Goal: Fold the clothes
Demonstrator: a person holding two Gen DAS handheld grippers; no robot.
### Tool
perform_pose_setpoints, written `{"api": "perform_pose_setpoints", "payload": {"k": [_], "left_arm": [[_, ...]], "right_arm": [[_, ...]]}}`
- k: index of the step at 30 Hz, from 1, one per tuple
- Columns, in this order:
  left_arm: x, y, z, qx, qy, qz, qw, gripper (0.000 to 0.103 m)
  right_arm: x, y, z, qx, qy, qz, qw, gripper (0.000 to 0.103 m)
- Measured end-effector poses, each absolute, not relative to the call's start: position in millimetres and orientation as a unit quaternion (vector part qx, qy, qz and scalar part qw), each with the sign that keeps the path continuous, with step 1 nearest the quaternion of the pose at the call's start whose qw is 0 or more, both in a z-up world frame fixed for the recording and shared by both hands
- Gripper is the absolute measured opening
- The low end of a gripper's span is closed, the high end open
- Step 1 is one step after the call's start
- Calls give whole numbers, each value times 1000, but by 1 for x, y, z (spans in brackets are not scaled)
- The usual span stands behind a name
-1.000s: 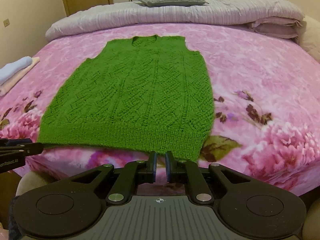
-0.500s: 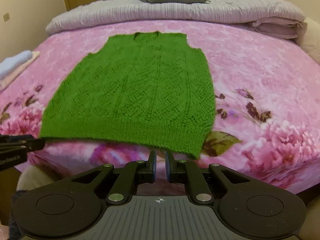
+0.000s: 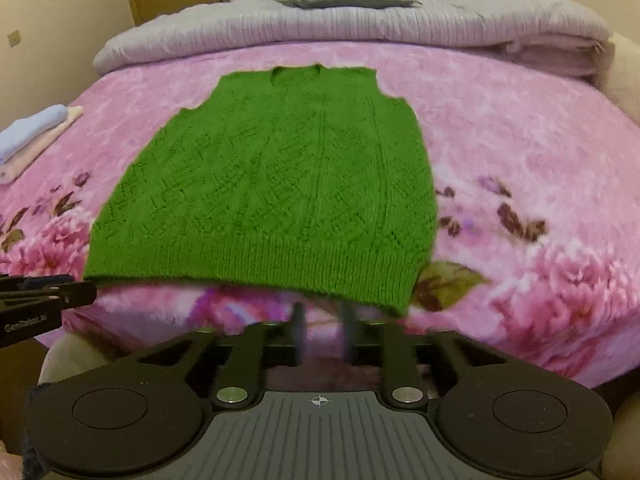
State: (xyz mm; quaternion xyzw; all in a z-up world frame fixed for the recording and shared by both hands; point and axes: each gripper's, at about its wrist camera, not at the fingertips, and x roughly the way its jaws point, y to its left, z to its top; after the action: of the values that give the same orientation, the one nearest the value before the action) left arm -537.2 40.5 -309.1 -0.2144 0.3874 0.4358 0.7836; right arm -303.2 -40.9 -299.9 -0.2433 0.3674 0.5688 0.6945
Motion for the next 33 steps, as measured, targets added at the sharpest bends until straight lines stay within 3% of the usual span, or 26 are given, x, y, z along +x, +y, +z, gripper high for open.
{"api": "perform_pose_setpoints", "payload": {"k": [1,19,33], "left_arm": [[-538,41,-309,-215,387,437,783,24],[-558,46,-309,-227,387,443,776,24],[-556,105,-327,-242,399,428,774,25]], "right_arm": [[-303,-42,-300,-241,367,569,696,49],[-297,-30,-308,-214,391,579,683,49],[-243,-2,-321,-165,423,585,672,49]]}}
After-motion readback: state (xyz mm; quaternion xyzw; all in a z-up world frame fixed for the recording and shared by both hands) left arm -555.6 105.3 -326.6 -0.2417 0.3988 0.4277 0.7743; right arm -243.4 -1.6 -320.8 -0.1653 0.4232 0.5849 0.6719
